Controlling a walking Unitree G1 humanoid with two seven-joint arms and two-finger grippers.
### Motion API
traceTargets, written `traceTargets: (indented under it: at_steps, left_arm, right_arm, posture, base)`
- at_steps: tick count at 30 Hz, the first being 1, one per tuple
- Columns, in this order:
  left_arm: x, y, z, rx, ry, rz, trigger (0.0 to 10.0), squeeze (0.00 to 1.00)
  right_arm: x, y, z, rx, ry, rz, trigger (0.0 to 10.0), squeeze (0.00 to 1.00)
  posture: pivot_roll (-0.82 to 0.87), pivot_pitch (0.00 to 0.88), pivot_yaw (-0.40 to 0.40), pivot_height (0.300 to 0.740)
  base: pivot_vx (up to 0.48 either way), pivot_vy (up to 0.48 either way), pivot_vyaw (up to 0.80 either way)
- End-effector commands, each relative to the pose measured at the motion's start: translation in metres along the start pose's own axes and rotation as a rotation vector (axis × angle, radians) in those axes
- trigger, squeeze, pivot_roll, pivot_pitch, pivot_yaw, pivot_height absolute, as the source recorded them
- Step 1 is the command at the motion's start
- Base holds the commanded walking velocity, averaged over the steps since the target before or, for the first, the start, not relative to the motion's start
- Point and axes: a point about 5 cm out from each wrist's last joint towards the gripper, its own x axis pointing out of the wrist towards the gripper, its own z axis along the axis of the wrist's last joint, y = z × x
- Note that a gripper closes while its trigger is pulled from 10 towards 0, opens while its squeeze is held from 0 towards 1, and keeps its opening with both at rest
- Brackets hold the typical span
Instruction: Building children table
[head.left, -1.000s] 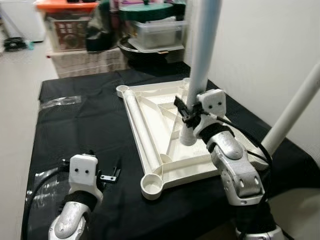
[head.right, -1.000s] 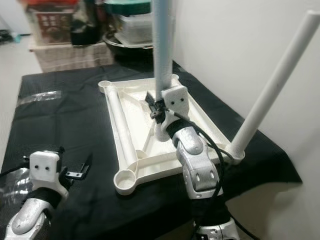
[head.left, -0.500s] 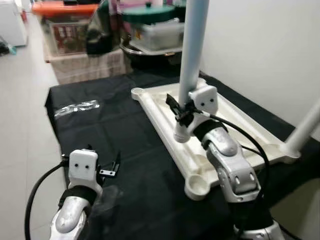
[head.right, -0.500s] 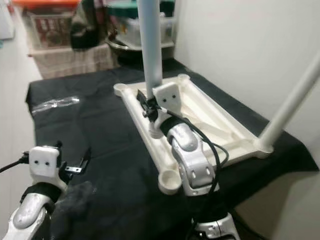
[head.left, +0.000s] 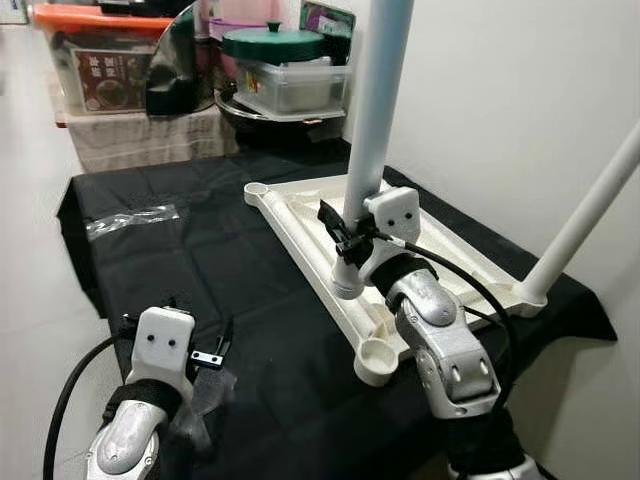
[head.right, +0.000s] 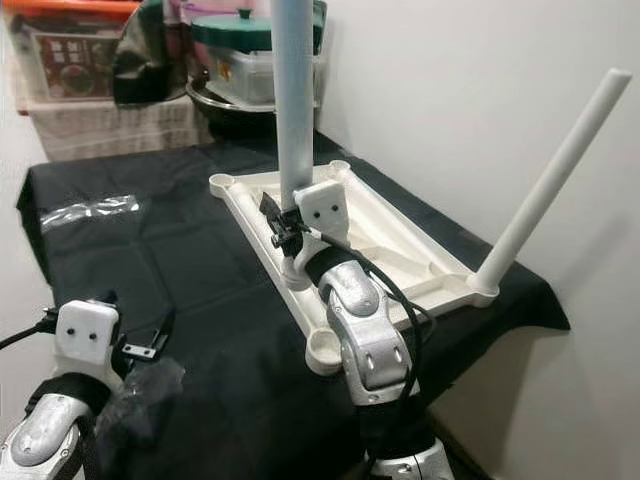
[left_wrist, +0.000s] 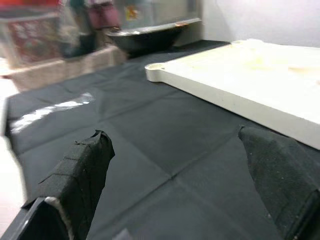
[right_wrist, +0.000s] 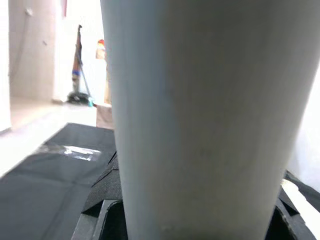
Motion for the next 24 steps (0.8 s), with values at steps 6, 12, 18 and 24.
traceTargets:
  at_steps: [6,12,18,24]
  left_arm:
    - [-0.001,0.000,-0.004,-0.001,0.021,0.015,10.0,0.00]
    - [-0.001,-0.001,-0.005,0.007,0.027,0.021,10.0,0.00]
    - [-0.001,0.000,-0.009,0.023,0.048,0.045,10.0,0.00]
    - [-0.002,-0.001,-0.010,0.035,0.053,0.047,10.0,0.00]
  right_arm:
    - [0.000,-0.001,0.000,0.034,0.012,0.046,10.0,0.00]
    - [-0.001,0.002,-0.002,0.039,0.028,0.077,10.0,0.00]
    - [-0.001,0.006,-0.007,0.055,0.047,0.104,10.0,0.00]
    - [0.004,0.010,-0.007,0.068,0.045,0.134,10.0,0.00]
  posture:
    - [0.07,0.000,-0.072,0.740]
    - [0.07,0.000,-0.073,0.740]
    - [0.07,0.000,-0.081,0.740]
    - [0.07,0.000,-0.088,0.740]
  base:
    - [0.000,0.000,0.00]
    - [0.000,0.000,0.00]
    - [0.000,0.000,0.00]
    - [0.000,0.000,0.00]
